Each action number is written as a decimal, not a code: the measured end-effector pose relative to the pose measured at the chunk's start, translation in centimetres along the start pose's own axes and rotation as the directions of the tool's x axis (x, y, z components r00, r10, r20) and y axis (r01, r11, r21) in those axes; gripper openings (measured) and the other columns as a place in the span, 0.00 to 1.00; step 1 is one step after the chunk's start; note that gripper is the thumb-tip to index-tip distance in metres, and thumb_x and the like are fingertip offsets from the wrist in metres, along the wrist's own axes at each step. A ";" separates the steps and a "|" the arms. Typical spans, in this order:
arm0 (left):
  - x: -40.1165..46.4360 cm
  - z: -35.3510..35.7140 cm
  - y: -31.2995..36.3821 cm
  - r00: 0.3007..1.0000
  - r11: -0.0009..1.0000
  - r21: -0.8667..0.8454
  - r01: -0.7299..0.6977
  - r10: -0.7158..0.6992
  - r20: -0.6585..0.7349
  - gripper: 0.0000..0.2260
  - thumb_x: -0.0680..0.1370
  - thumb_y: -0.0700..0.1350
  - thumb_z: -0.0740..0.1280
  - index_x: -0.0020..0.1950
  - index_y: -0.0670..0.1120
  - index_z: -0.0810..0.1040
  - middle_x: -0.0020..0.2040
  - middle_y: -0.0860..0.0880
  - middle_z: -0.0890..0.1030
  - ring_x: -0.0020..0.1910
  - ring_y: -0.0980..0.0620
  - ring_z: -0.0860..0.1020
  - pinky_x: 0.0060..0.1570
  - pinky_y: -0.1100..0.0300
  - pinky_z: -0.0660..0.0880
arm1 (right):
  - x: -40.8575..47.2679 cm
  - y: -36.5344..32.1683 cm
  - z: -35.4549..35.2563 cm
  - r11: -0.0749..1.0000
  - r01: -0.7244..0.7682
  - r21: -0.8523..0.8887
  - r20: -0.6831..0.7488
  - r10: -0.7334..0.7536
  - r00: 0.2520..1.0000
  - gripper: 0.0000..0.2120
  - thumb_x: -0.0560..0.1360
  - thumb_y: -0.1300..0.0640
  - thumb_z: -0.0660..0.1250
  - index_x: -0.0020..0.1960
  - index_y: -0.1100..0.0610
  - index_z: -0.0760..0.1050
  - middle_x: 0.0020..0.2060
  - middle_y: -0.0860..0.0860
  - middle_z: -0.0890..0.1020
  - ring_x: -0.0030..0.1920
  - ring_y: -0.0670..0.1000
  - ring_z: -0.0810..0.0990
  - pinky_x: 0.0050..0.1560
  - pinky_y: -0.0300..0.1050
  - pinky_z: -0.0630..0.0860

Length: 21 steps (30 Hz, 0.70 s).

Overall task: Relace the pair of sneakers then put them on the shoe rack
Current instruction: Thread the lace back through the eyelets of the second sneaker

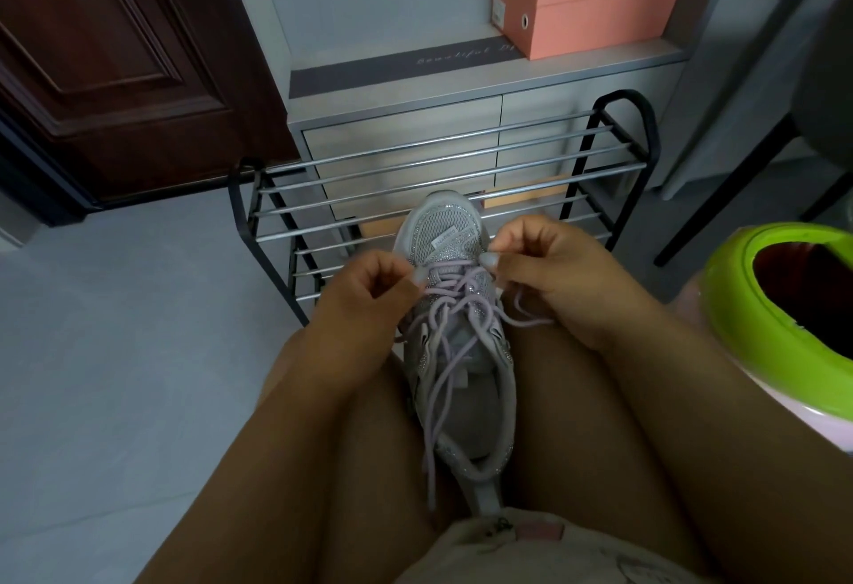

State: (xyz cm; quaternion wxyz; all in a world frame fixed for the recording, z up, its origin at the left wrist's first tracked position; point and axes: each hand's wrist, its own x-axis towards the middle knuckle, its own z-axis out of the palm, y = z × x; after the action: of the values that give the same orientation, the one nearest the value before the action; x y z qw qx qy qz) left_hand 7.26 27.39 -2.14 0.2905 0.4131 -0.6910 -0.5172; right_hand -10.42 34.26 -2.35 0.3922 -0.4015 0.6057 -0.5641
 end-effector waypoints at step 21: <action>-0.2 0.2 -0.9 0.975 0.906 0.362 -0.220 0.214 0.057 0.06 0.71 0.45 0.71 0.36 0.48 0.77 0.42 0.51 0.76 0.46 0.58 0.73 0.42 0.71 0.68 | -0.5 -0.8 0.2 0.793 0.235 -0.561 0.258 -0.103 0.961 0.08 0.70 0.53 0.73 0.36 0.56 0.79 0.33 0.54 0.81 0.32 0.52 0.77 0.34 0.45 0.73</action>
State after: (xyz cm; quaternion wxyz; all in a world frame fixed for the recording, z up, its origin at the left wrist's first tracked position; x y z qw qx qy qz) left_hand 7.40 27.52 -3.04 0.2588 0.3765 -0.8189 -0.3472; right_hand -10.02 34.63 -1.59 0.2595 -0.6138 0.6657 -0.3358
